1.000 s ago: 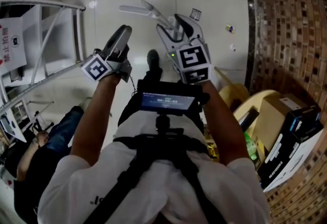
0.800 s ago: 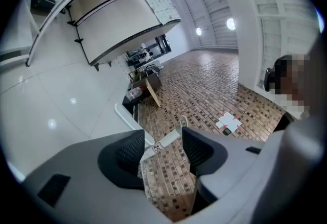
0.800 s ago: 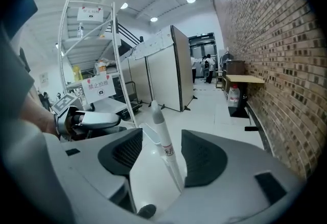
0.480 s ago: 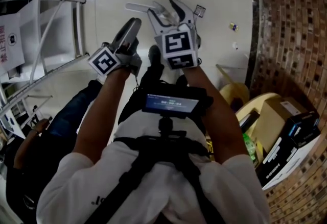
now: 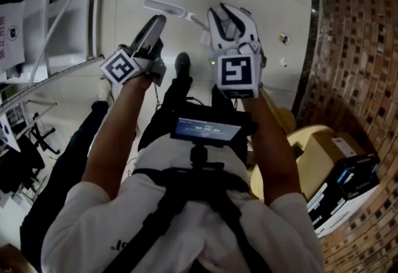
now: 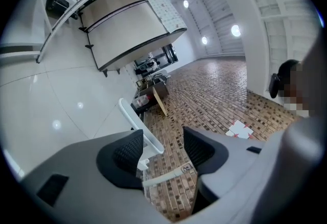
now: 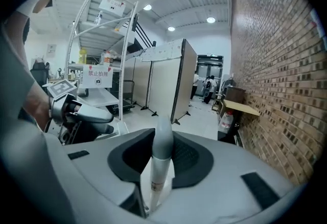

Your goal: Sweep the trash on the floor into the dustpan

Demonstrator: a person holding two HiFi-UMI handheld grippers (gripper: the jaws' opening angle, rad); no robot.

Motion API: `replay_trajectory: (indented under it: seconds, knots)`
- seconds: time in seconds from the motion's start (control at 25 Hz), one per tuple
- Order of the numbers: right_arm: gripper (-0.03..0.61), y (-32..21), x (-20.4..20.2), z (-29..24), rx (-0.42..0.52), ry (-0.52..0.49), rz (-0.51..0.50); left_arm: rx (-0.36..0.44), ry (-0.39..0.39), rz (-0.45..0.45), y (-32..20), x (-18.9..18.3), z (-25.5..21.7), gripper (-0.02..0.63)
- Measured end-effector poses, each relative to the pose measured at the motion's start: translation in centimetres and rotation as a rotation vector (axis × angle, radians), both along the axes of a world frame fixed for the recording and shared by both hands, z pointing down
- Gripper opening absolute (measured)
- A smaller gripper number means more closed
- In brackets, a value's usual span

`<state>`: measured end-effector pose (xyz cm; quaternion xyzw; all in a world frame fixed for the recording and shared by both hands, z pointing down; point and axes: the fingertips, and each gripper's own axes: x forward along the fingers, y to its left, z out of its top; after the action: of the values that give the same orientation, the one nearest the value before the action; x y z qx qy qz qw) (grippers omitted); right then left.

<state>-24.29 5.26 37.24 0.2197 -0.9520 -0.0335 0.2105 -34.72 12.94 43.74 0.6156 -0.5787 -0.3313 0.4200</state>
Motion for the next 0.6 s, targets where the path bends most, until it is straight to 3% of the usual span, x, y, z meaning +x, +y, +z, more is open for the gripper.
replay_trajectory:
  seconds: [0.28, 0.6]
  knots:
    - [0.075, -4.5, 11.0, -0.6, -0.022, -0.030, 0.028, -0.002, 0.021, -0.089, -1.3, 1.4, 0.0, 0.267]
    - [0.104, -9.4, 19.0, 0.6, -0.076, 0.047, 0.186, -0.002, 0.042, -0.106, -3.5, 0.6, 1.1, 0.296]
